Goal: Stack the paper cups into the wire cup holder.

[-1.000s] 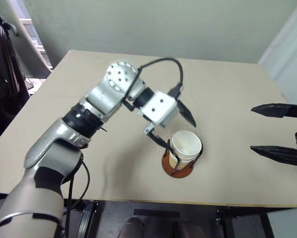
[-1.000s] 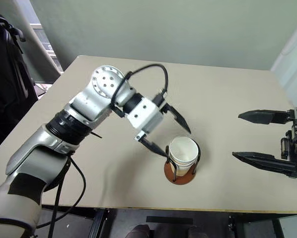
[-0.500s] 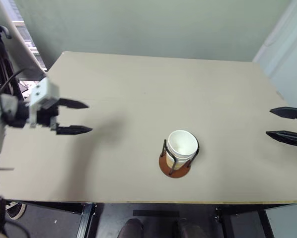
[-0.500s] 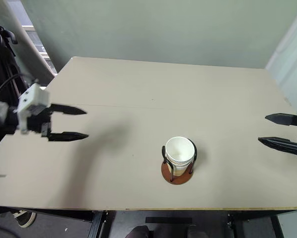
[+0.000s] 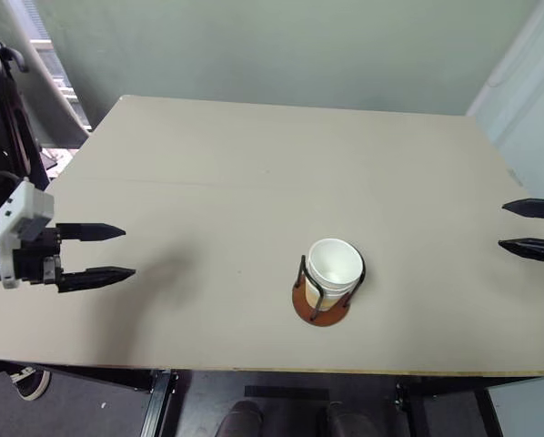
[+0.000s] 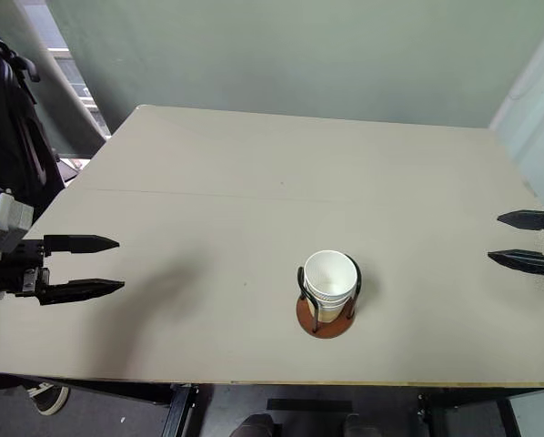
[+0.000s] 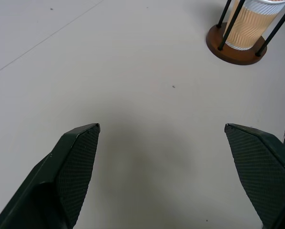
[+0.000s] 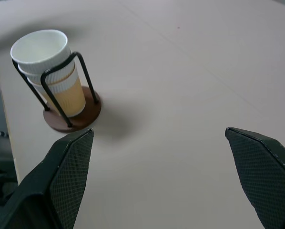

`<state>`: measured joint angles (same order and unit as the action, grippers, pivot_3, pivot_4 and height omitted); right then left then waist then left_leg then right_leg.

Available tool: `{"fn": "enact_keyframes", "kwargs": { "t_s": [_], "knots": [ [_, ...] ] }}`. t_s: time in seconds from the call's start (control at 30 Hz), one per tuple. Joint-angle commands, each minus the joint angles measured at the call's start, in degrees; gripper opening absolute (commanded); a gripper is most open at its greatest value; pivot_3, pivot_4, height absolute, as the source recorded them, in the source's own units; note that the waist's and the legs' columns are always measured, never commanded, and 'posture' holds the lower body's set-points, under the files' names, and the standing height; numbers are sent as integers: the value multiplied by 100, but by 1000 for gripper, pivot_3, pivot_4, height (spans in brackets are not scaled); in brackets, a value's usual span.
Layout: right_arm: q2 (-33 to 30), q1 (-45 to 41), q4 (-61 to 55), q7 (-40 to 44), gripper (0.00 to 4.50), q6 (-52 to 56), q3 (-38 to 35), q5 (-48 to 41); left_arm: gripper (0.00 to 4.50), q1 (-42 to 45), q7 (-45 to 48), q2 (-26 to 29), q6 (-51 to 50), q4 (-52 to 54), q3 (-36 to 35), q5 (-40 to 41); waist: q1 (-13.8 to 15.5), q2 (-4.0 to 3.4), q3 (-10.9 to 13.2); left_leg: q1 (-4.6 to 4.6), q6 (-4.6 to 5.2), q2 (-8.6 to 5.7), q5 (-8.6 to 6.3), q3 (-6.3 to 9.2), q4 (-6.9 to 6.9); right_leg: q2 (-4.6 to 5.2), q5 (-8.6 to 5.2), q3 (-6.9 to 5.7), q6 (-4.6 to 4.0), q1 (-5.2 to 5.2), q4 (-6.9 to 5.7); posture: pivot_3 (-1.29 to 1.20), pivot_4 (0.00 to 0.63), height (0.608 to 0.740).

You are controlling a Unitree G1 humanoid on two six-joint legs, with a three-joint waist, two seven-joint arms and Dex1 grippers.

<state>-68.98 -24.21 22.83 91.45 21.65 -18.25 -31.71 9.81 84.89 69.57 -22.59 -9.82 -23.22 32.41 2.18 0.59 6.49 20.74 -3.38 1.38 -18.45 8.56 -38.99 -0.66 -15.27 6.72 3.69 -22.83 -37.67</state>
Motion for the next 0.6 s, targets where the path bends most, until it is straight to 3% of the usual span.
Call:
{"fn": "enact_keyframes", "kwargs": {
  "t_s": [0.03, 0.6],
  "knots": [
    [-136, -127, -79, 104, 4500, -7, -38, -79, 4488, -19, 59, 104, -85, 204, -299, 95, -8, 1, 0, -1, 0, -1, 0, -5, 0, -1, -2, 0, -3, 0, -4, 0, 150, 740],
    [-192, -123, -183, 105, 4500, -30, 183, -170, 4488, -123, 223, 75, -187, 179, -367, 32, -71, 1, 0, -12, -4, -2, -3, -6, 3, 2, -10, 2, -18, 0, -18, 0, 150, 740]
  ]
}}
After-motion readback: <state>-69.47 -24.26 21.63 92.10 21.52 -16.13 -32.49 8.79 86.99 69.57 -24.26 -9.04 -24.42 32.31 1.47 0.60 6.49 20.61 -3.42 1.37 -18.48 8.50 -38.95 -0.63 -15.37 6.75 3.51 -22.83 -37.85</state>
